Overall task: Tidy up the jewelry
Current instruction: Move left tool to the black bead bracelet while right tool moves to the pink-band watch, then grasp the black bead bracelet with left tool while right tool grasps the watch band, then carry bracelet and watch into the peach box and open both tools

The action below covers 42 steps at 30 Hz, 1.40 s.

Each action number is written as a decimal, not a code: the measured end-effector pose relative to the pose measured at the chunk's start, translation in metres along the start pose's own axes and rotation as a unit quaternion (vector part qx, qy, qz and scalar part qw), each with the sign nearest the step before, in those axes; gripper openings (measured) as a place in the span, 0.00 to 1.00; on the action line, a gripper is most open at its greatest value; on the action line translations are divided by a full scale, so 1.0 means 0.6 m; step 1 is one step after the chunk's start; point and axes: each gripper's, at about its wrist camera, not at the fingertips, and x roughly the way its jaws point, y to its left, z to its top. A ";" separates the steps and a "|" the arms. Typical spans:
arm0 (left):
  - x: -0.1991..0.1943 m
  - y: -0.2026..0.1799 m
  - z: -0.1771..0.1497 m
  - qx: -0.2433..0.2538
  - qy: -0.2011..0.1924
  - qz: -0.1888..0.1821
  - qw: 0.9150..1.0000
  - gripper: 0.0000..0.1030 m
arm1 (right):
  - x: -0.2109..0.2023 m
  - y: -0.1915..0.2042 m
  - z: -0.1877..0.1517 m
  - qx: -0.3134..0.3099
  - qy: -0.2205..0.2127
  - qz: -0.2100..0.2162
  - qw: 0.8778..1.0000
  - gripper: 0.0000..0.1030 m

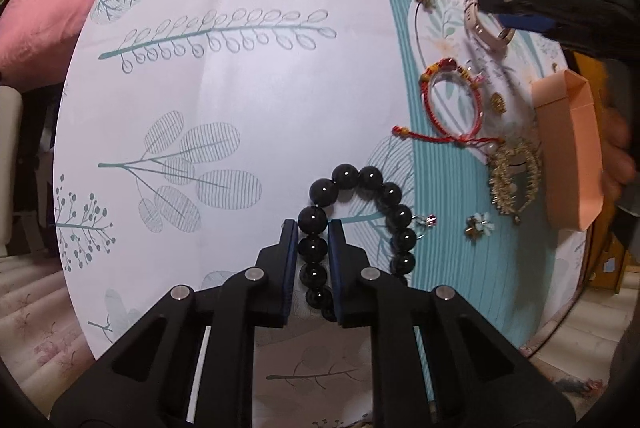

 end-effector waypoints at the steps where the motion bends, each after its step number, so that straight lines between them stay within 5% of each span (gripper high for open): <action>1: -0.004 0.003 0.003 0.000 -0.002 -0.005 1.000 0.12 | 0.009 0.000 0.005 0.003 0.002 -0.002 1.000 0.30; 7: -0.034 0.032 0.018 -0.005 -0.014 -0.024 1.000 0.12 | 0.052 -0.002 0.018 0.020 0.018 -0.019 0.999 0.30; 18: -0.057 0.042 0.015 -0.010 -0.023 -0.038 0.999 0.12 | 0.063 0.030 0.009 -0.015 -0.004 -0.043 0.999 0.06; 31: -0.093 0.002 0.018 0.001 -0.041 -0.046 0.998 0.12 | -0.088 0.020 -0.077 -0.030 -0.046 0.048 0.997 0.06; 42: -0.175 -0.112 0.025 0.046 -0.078 -0.046 0.995 0.12 | -0.245 -0.073 -0.176 -0.018 -0.087 0.072 0.993 0.06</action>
